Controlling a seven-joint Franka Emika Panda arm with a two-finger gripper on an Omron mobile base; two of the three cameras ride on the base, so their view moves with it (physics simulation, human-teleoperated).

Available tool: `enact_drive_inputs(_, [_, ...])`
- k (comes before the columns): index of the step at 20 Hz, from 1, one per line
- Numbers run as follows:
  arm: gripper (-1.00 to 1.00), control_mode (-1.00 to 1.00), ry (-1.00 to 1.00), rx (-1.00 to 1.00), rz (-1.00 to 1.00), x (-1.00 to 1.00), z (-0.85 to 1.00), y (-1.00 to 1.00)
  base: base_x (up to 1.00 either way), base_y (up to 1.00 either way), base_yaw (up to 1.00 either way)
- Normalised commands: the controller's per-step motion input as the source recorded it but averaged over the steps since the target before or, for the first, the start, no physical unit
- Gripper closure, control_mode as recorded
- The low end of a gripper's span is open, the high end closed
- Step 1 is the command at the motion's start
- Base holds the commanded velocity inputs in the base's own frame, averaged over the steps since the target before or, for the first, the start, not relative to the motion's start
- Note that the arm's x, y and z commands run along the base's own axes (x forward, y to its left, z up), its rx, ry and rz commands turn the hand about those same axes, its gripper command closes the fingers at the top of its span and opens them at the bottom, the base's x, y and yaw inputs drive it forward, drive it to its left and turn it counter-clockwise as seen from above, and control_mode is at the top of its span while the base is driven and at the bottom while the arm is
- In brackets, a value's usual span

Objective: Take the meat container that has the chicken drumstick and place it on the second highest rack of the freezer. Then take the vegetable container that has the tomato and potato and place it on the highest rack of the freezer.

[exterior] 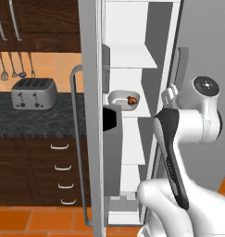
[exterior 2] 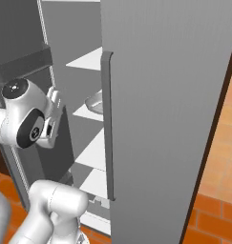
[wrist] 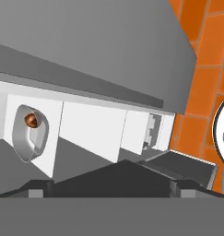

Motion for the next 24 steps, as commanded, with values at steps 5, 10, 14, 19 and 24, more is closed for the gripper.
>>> enact_drive_inputs(5, [-1.0, 1.0, 0.07, 0.0, 0.06, -0.01, -0.33, 0.0, -0.27, -0.07, 0.08])
enact_drive_inputs(10, [-1.0, 1.0, 0.0, 0.0, 0.0, 0.0, 0.0, 0.0, -0.88, -0.43, 0.38])
enact_drive_inputs(14, [-1.0, 1.0, 0.0, 0.0, 0.0, 0.0, 0.0, 0.0, -0.85, -0.77, 0.44])
enact_drive_inputs(19, [-1.0, 1.0, 0.0, 0.0, 0.0, 0.0, 0.0, 0.0, -0.52, -0.4, 0.62])
enact_drive_inputs(24, [-1.0, 1.0, 0.0, 0.0, 0.0, 0.0, 0.0, 0.0, 0.0, -0.89, 0.63])
